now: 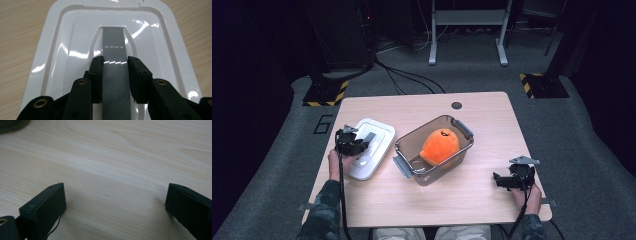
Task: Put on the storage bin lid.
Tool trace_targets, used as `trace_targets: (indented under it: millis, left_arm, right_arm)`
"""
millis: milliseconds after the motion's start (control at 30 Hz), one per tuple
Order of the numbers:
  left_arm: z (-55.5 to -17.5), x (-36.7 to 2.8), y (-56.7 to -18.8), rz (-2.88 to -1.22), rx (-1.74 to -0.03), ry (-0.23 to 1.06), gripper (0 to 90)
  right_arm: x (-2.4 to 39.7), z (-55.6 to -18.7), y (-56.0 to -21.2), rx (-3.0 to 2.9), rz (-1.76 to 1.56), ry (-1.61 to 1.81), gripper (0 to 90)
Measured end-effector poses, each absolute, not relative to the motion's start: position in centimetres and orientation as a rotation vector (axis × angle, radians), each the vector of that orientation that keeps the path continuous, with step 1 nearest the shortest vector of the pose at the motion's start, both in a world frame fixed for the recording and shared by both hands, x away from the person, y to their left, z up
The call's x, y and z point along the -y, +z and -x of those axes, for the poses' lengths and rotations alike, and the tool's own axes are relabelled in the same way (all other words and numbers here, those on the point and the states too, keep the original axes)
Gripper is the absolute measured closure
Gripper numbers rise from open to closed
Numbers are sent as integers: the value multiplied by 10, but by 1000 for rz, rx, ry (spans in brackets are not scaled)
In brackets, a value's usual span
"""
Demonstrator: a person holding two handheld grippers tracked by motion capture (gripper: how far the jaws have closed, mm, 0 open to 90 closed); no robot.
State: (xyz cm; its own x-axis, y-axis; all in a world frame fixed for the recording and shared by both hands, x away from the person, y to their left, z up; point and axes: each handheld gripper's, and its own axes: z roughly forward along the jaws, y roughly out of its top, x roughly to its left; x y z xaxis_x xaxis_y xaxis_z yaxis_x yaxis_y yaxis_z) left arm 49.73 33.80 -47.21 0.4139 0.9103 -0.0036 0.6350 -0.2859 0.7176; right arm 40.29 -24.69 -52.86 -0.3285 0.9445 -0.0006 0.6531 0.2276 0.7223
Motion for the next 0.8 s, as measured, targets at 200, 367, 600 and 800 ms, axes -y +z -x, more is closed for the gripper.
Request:
trace_targets:
  millis: [200,367,600,800]
  left_arm:
    - [-497,-336,-451,-2015,-1264,590,663]
    - [-496,-333,-437,-2026,-1238,612,663]
    - [-495,-328,-421,-2050,-1198,630,663]
    - [-495,-324,-409,-2047,-1184,594,663]
  right_arm:
    - [247,-404,-529,-2060,-1480,869,1]
    - [247,-404,-529,-2060,-1480,869,1]
    - [247,-404,-529,-2060,-1480,870,1]
    - [247,-404,-529,-2060,-1480,869,1]
